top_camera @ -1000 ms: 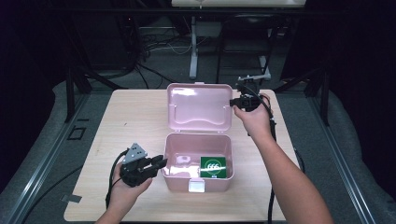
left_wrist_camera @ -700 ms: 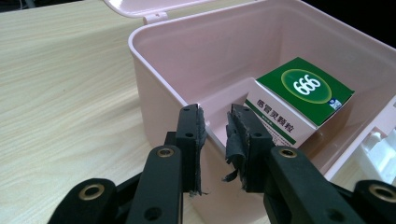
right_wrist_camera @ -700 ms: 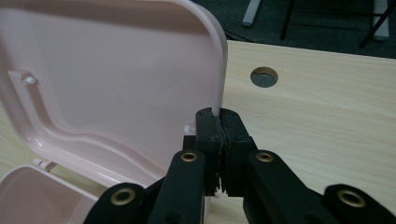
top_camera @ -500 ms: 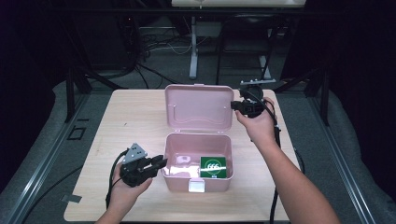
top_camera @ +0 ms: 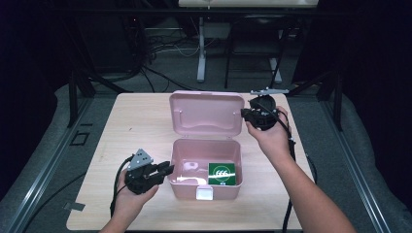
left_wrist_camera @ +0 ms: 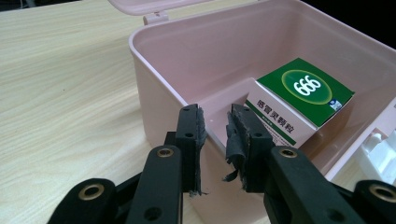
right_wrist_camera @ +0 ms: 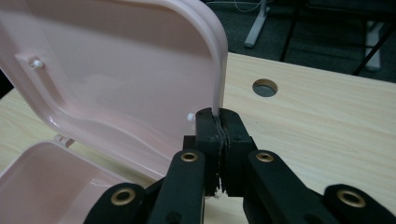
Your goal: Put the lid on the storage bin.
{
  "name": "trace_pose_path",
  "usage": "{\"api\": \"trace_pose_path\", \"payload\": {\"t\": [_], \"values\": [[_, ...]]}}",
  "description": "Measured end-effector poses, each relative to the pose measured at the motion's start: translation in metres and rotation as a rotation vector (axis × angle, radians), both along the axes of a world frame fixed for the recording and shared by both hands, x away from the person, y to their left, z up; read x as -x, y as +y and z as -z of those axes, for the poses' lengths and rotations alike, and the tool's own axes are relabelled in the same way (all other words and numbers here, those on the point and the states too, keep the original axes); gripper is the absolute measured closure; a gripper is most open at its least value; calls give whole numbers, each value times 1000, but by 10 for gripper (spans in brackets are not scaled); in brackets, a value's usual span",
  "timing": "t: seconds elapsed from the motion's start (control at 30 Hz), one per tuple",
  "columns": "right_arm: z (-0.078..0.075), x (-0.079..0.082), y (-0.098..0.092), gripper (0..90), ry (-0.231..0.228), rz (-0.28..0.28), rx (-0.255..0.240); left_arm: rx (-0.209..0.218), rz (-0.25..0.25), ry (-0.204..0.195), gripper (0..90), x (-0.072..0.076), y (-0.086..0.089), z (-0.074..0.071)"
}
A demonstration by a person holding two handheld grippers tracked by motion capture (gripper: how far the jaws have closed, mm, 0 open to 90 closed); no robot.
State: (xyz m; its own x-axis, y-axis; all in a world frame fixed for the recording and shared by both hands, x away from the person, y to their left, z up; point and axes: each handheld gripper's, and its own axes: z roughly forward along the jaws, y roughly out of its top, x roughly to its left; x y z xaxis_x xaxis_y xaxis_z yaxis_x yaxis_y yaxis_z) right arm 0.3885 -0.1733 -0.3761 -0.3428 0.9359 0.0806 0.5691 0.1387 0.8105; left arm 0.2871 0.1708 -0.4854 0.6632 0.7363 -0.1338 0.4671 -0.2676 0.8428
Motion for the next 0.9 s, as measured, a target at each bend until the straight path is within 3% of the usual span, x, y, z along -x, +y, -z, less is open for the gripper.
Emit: {"api": "trace_pose_path", "payload": {"t": [0.33,0.47,0.9], "values": [[1,16,-1,878,-33,-16,6,0,-1,0,740,0,0,0],[4,24,0,877,-73,-17,12,1,-2,-2,740,0,0,0],[13,40,-1,873,-135,-10,-4,0,-2,-3,741,0,0,0]]}}
